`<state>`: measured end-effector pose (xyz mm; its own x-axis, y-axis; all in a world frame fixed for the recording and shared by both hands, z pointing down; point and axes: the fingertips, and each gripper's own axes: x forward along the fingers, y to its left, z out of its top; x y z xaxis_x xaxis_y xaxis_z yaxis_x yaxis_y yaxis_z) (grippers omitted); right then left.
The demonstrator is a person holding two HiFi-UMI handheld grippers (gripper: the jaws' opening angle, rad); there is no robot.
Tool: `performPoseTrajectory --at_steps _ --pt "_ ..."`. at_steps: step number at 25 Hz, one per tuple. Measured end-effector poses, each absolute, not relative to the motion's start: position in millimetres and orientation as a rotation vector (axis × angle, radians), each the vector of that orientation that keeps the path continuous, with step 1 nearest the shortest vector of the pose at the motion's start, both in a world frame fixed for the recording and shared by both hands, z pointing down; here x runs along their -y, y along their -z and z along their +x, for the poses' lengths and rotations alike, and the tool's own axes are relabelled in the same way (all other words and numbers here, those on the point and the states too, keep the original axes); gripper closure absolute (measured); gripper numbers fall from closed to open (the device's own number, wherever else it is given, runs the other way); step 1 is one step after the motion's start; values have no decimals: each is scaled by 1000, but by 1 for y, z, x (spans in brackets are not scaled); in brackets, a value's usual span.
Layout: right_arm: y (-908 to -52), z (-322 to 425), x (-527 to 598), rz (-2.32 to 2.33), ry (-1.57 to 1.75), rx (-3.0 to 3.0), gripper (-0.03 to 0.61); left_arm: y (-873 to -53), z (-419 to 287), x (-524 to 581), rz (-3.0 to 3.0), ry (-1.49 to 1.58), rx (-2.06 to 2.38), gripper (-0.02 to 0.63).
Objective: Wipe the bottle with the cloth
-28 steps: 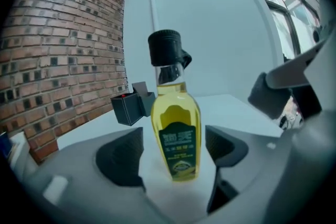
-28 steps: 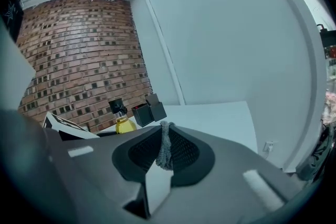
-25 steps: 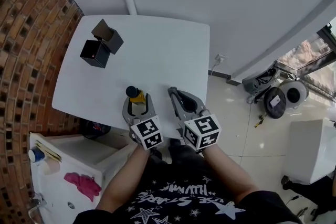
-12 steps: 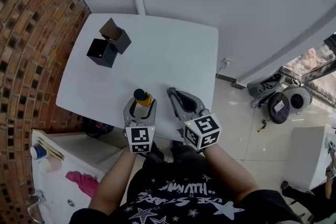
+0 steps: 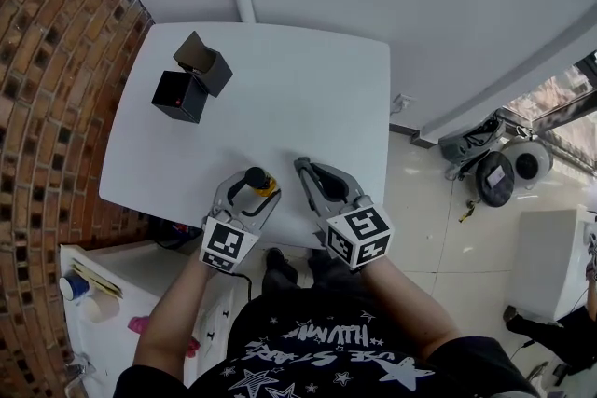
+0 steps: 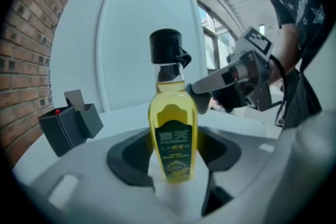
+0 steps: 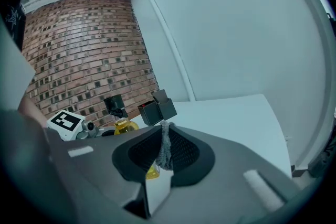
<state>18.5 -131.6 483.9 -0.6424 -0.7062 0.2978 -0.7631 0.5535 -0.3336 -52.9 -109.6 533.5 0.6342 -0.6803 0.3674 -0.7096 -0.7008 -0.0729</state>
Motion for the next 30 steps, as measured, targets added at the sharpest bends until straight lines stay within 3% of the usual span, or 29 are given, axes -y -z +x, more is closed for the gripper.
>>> performPoseTrajectory --at_steps 14,17,21,30 --pt "-490 -9 119 1382 -729 2600 537 -534 -52 97 2997 -674 625 362" --pt "-490 -11 118 1400 -733 2593 537 -534 -52 98 3001 -669 668 349" --pt "-484 -11 118 1422 -727 2597 537 -534 -60 95 2980 -637 762 282" --pt "-456 -26 120 1253 -748 2735 537 -507 -112 80 2540 -278 1332 279"
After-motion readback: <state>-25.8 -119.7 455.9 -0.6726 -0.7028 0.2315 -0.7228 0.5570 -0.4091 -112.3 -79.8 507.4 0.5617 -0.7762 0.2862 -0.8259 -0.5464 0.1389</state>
